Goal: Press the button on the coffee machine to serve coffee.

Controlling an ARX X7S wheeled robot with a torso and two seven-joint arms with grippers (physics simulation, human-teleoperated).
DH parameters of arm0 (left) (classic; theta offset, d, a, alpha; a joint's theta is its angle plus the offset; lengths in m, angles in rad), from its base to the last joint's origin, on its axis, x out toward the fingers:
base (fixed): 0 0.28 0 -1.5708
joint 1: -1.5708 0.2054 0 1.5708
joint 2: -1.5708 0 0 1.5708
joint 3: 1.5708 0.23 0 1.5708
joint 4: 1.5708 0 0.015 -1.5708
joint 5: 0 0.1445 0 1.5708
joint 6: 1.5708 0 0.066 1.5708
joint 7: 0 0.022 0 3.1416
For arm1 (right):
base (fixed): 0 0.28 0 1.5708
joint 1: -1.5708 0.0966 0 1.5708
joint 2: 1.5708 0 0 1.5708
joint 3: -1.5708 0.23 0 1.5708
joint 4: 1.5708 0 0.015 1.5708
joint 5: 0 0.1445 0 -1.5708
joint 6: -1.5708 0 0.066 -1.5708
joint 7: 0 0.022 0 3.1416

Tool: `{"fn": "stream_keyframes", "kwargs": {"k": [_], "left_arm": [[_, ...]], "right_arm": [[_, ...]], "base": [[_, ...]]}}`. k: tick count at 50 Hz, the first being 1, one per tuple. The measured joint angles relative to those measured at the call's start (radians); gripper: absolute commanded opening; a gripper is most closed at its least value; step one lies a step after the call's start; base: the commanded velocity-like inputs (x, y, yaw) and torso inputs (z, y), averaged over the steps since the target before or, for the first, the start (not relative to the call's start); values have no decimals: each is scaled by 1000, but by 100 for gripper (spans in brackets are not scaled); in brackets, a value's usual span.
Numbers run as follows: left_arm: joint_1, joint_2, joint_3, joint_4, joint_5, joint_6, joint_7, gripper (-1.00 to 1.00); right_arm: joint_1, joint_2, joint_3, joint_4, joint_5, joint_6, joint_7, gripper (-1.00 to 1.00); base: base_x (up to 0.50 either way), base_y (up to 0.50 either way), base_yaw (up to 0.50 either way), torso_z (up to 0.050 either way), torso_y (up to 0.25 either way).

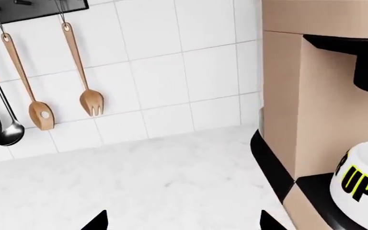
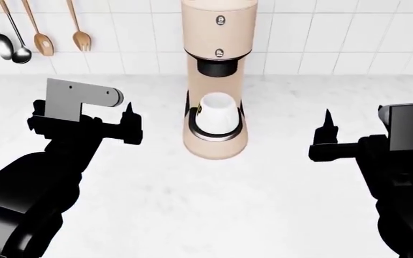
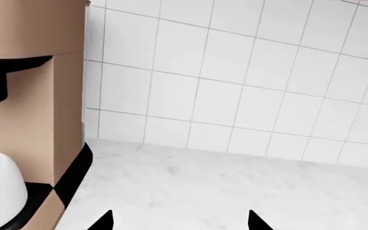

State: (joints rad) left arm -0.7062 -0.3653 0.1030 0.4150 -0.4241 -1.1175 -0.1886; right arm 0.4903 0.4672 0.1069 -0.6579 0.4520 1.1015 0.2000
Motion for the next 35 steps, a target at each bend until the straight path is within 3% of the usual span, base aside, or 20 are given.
{"fn": "stream_keyframes", "kwargs": {"k": [13,22,30,35], "left_arm": [[-12,14,-11,25,-24,-36,-11,100],[-66,51,-39,104,-89,-158,-25,100],[-143,121,-89,188,-197,-309,-57,100],[-188,148,-111,202,-383,-365,-175,100]], "right_arm": [[-4,0,-7,10,-1,-6,4,100],[0,-1,-15,26,-4,-11,7,100],[11,-2,-26,41,-6,-13,8,100],[14,-2,-29,44,-5,-11,10,100]], "base": [[0,0,0,0,1],[0,0,0,0,0],[0,0,0,0,0],[0,0,0,0,0]]}}
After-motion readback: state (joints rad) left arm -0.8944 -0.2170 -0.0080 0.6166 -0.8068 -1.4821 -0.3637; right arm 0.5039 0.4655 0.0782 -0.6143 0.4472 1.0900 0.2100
